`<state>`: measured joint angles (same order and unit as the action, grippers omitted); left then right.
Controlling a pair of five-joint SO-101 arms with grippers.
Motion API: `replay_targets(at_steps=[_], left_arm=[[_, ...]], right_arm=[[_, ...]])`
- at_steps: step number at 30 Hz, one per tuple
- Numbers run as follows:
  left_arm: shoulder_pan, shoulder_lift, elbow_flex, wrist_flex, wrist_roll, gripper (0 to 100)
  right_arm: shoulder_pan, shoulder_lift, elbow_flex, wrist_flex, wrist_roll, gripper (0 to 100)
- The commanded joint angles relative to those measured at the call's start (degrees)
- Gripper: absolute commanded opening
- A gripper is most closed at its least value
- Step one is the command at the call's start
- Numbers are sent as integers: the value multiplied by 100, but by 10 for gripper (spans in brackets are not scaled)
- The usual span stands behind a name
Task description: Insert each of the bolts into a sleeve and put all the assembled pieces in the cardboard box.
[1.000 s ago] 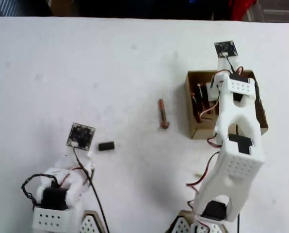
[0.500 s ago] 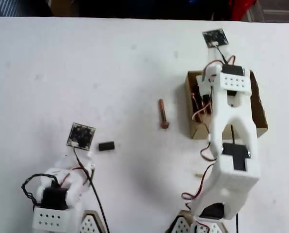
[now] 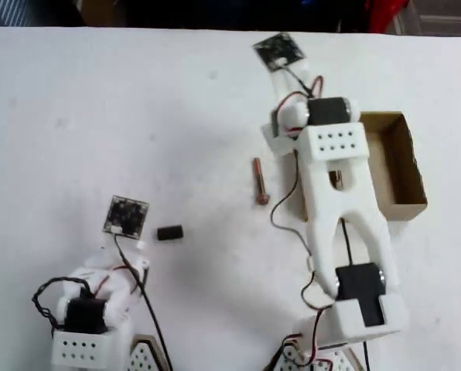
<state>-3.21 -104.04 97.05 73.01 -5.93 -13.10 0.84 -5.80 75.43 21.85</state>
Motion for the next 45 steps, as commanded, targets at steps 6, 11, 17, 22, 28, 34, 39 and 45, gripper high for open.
replay_targets(at_steps=[6, 11, 17, 22, 28, 34, 39, 45], left_arm=[[-716, -22, 0, 70, 9, 23], [-1174, -22, 0, 70, 9, 23], [-1789, -22, 0, 70, 9, 23], [-1851, -22, 0, 70, 9, 23], [-1859, -22, 0, 70, 9, 23], [-1868, -22, 0, 70, 9, 23], [-2220, -22, 0, 70, 9, 23], [-2624, -22, 0, 70, 9, 23]], right_arm=[[-840, -585, -229, 646, 35, 170], [-1288, -541, -220, 980, 79, 170], [-1877, -541, 132, 1059, 97, 170], [-2316, -541, 440, 1059, 1160, 170], [-2703, -532, 826, 1051, 2119, 170], [-2985, -532, 1002, 1051, 2716, 172], [-3196, -532, 1029, 804, 2813, 171], [-3319, -532, 1222, 330, 2831, 170]])
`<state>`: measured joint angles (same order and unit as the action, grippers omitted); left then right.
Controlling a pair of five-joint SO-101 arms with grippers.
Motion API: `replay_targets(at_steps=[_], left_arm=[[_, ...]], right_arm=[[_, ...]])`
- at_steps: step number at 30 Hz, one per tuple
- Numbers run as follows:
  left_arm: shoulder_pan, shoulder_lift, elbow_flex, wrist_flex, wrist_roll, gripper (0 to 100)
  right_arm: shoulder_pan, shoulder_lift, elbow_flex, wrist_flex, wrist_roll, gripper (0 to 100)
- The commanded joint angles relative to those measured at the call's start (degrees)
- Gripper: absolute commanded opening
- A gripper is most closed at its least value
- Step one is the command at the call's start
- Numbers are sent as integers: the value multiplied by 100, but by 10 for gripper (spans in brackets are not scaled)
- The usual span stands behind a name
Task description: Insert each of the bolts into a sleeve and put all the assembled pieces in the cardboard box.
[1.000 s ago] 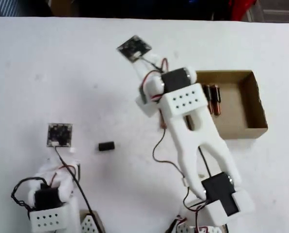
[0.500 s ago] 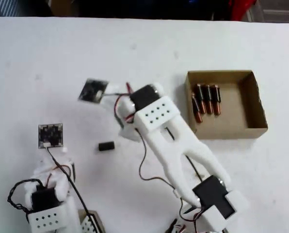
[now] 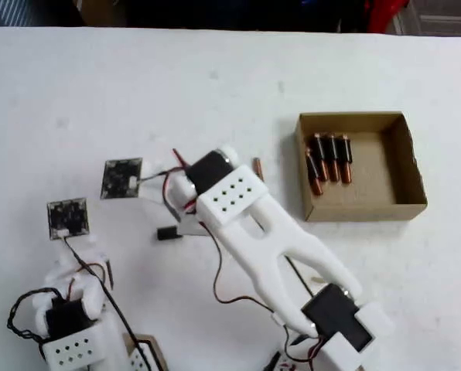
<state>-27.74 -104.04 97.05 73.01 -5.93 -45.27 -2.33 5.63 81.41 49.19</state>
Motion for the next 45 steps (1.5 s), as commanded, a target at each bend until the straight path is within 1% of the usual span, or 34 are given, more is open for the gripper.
replay_targets(at_steps=[1, 6, 10, 14, 19, 25, 28, 40, 45], left_arm=[[-259, -22, 0, 70, 9, 23], [-681, -22, 0, 70, 9, 23], [-892, -22, 0, 70, 9, 23], [-910, -22, 0, 70, 9, 23], [-919, -22, 0, 70, 9, 23], [-1314, -22, 0, 70, 9, 23], [-1376, -22, 0, 70, 9, 23], [-1367, -22, 0, 70, 9, 23], [-1367, -22, 0, 70, 9, 23]], right_arm=[[-110, -215, 185, -365, 105, 170], [-215, -215, 774, -1103, 105, 170], [-259, -215, 985, -1314, 158, 170], [-321, -215, 1152, -1314, 765, 170], [-356, -136, 1187, -1323, 1046, 170], [-505, 690, 1160, -1947, 1037, 170], [-532, 980, 1143, -2237, 1020, 170], [-541, 1666, 527, -2281, 985, 170], [-655, 1974, 334, -2281, 985, 170]])
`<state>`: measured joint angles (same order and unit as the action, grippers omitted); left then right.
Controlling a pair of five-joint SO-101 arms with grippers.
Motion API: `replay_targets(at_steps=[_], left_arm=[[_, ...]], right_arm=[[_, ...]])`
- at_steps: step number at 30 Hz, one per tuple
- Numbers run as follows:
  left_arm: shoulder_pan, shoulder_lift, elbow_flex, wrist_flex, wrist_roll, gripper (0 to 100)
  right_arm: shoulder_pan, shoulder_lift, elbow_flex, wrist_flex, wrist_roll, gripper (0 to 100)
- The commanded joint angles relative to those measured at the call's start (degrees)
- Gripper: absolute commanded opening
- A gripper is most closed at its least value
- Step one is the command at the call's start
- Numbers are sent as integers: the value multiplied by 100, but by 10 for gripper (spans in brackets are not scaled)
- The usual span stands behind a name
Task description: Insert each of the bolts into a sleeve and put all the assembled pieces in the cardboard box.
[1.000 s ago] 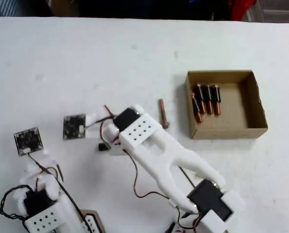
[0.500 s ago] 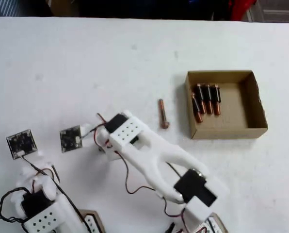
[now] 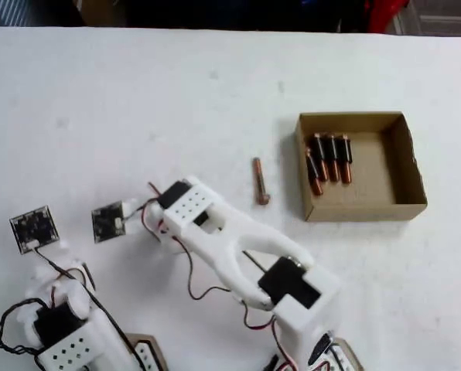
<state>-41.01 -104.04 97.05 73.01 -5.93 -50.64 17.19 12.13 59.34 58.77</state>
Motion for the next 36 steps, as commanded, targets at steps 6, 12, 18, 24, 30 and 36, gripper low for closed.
replay_targets(at_steps=[6, 12, 18, 24, 30, 36], left_arm=[[-31, -22, 0, 70, 9, 23], [-22, -22, 0, 70, 9, 23], [-22, -22, 0, 70, 9, 23], [-22, -22, 0, 70, 9, 23], [-22, -22, 0, 70, 9, 23], [-22, -22, 0, 70, 9, 23]], right_arm=[[-242, 233, -440, -75, 9, 170], [-215, 330, -642, -75, -510, 86], [-215, 330, -633, -75, -536, 19], [92, 259, -668, -66, -1029, 16], [884, 48, -1055, -40, -2013, 16], [1499, -699, -1116, 558, -2435, 16]])
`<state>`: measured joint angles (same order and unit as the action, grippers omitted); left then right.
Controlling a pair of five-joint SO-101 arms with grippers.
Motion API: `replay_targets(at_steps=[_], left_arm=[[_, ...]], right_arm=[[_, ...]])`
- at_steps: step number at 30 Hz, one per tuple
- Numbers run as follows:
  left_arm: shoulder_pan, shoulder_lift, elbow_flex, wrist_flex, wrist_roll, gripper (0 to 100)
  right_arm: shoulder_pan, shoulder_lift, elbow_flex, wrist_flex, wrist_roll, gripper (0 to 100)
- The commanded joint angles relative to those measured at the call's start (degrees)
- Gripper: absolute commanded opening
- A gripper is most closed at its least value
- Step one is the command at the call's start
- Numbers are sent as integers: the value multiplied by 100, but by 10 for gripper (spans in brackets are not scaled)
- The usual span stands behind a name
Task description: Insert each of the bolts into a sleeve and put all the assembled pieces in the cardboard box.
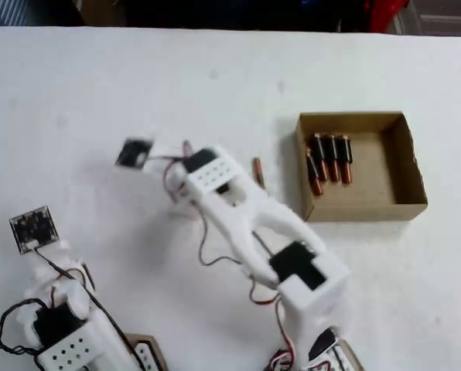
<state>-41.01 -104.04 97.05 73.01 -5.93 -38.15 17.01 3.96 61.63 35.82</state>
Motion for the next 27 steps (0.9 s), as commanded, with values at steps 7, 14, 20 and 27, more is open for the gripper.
replay_targets(at_steps=[7, 14, 20, 27], left_arm=[[-22, -22, 0, 70, 9, 23], [-22, -22, 0, 70, 9, 23], [-22, -22, 0, 70, 9, 23], [-22, -22, 0, 70, 9, 23]], right_arm=[[453, -1807, -264, 1437, -158, 16], [479, -2316, -255, 2273, -844, 16], [479, -2308, 404, 1947, -958, 16], [699, -2308, 1952, -48, -949, 16]])
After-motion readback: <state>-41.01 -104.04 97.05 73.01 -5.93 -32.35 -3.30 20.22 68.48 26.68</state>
